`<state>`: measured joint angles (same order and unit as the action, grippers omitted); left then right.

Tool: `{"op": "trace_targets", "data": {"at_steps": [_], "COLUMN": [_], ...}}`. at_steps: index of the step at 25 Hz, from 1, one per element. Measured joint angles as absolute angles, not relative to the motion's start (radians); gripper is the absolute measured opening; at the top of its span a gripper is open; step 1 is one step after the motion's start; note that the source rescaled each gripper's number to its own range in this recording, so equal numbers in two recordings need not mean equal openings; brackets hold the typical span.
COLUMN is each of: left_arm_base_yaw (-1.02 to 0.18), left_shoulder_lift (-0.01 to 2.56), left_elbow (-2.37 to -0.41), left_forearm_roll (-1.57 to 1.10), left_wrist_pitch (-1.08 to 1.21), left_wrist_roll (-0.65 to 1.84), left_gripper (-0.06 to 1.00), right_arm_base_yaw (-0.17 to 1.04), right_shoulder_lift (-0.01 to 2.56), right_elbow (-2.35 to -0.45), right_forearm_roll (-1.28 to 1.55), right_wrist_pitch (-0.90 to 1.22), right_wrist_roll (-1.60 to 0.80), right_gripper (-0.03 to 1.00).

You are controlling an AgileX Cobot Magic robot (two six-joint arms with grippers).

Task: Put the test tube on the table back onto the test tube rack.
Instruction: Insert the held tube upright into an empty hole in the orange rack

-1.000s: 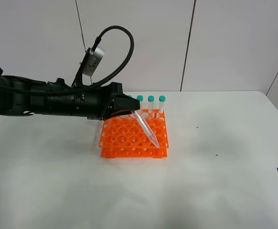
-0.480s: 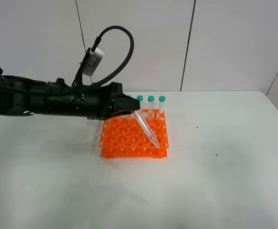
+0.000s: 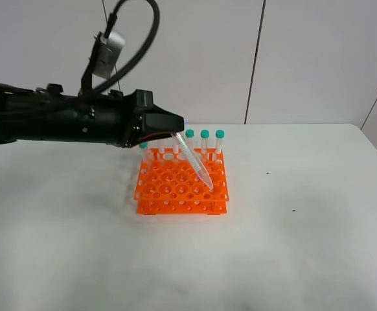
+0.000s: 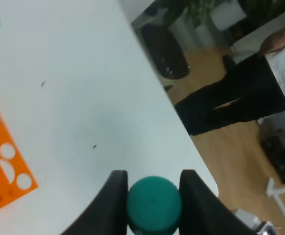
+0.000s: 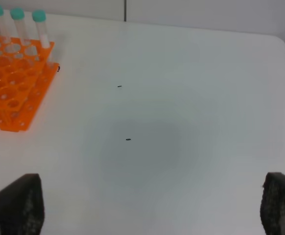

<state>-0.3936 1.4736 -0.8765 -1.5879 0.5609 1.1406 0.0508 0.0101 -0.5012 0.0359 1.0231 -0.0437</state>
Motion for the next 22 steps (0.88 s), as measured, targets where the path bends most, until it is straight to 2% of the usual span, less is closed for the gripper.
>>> {"op": "trace_targets", "data": {"at_steps": [8,17,20,22], "left_arm_base_yaw": [-0.394,-0.405,-0.425,-0.451], "left_shoulder_lift": [1.216,1.19,1.19,1.19], "left_elbow": [-0.876,-0.876,-0.876,-0.875], "left_forearm_roll": [-1.284,-1.011,-0.752,-0.523], "left_wrist_pitch": [0.348,0.153,0.051,-0.022], "left_wrist_roll": [1.082,1.053,0.886,0.673], "left_gripper": [0.0,0.0,0.0,0.0], "right_arm_base_yaw": [0.051,0.051,0.051,0.051], "right_shoulder_lift": [0.011,0.011,0.011,0.011], "right_elbow": [-0.501,-0.501,-0.501,-0.501], "right_forearm_roll": [0.036,0.036,0.036,0.036], "right_wrist_pitch": [1.023,1.023,1.023,1.023], "right_wrist_roll": [-0.043,-0.043,-0.043,-0.042], "right_gripper": [0.97,0.97,0.97,0.97]}}
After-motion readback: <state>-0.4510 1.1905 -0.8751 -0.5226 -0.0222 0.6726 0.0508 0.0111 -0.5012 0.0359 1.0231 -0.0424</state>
